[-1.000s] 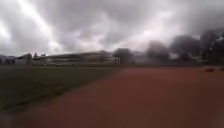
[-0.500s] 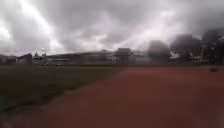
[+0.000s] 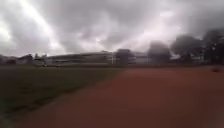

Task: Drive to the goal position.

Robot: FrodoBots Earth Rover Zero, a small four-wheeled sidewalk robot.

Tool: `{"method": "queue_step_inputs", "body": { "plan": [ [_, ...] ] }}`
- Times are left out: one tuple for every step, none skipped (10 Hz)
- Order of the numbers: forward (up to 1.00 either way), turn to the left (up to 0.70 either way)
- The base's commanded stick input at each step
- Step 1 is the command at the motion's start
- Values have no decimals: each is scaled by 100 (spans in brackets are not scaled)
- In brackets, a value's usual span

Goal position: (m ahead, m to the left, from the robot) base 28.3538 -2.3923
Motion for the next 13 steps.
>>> {"method": "queue_step_inputs", "body": {
  "plan": [
    [70,0],
    [70,0],
    [70,0],
    [70,0],
    [70,0],
    [70,0],
    [70,0],
    [70,0],
    [70,0],
    [70,0],
    [70,0],
    [70,0],
    [70,0]
  ]
}}
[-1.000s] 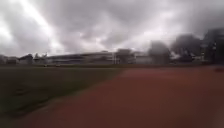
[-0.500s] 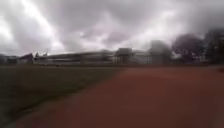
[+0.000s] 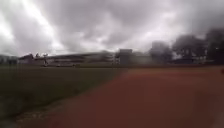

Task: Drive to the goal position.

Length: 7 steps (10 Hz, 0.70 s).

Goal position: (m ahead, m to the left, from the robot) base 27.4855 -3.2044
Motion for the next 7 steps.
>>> {"method": "queue_step_inputs", "body": {
  "plan": [
    [70,0],
    [70,0],
    [70,0],
    [70,0],
    [70,0],
    [70,0],
    [70,0]
  ]
}}
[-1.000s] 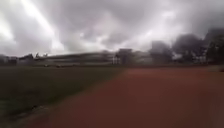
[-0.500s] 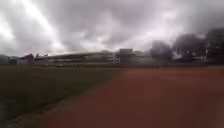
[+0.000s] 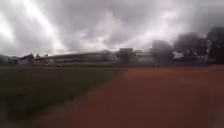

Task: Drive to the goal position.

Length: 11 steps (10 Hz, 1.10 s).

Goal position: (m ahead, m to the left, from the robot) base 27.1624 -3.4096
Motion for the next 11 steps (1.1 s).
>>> {"method": "queue_step_inputs", "body": {
  "plan": [
    [70,0],
    [70,0],
    [70,0],
    [70,0],
    [70,0],
    [70,0],
    [70,0],
    [70,0],
    [70,0],
    [70,0],
    [70,0]
  ]
}}
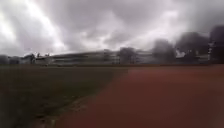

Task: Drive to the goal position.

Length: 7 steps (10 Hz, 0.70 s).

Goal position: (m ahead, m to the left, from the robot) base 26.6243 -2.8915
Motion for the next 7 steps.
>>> {"method": "queue_step_inputs", "body": {
  "plan": [
    [70,0],
    [70,0],
    [70,-35],
    [70,-35],
    [70,-35],
    [70,-35],
    [70,-35]
  ]
}}
